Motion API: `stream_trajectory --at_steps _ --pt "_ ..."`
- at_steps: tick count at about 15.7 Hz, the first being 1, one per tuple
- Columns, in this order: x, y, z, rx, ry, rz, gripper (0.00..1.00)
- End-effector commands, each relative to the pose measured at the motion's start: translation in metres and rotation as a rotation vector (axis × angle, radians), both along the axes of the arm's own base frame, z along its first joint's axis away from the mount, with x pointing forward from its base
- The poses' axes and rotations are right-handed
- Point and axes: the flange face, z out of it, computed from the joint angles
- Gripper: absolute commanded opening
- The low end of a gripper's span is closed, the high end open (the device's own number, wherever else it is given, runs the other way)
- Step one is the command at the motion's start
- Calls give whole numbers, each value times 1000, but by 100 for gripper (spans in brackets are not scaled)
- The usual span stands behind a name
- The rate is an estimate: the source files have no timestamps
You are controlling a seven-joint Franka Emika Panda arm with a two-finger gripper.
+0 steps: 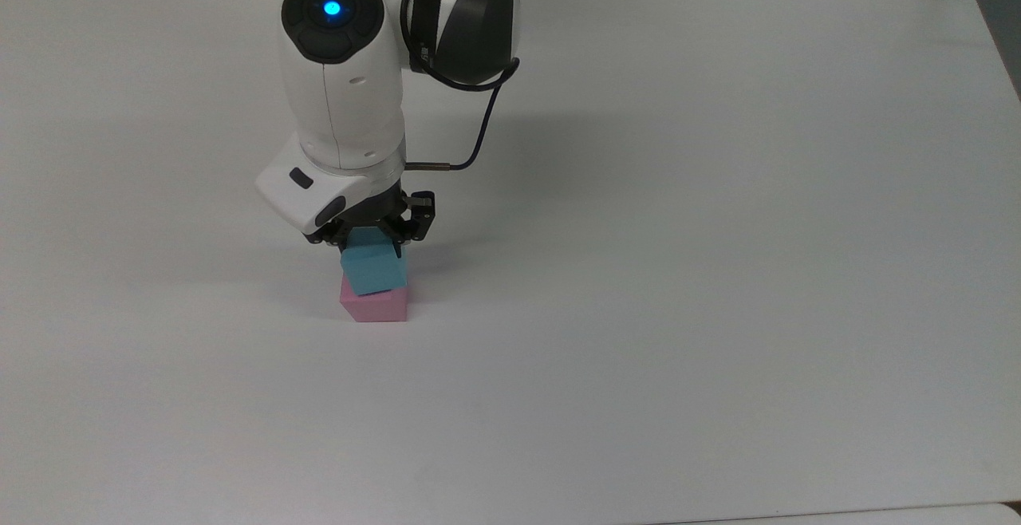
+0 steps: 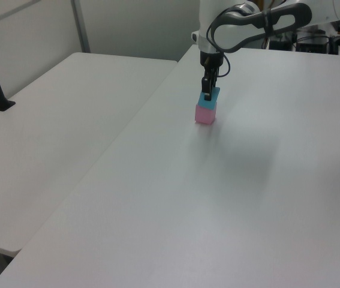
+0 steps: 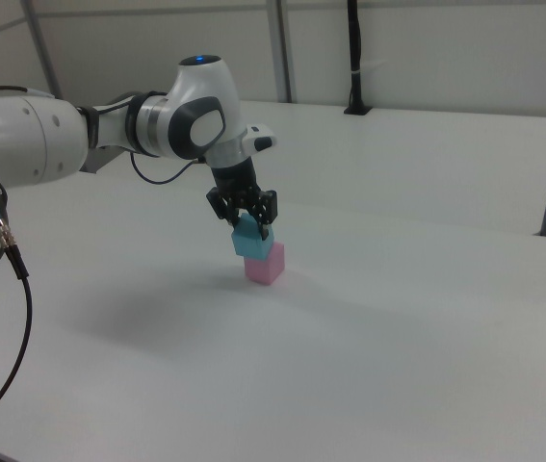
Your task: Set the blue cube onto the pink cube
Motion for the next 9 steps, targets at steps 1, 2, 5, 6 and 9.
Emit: stream_trajectory --at_steps 1,2,5,6,9 --pt "-1 1 7 8 3 -34 12" --pt "-2 1 9 9 8 -36 12" --pt "-2 -2 10 8 8 -44 12" --pt "-2 -3 10 8 7 -53 12" --pt "-2 -4 8 9 8 -67 14"
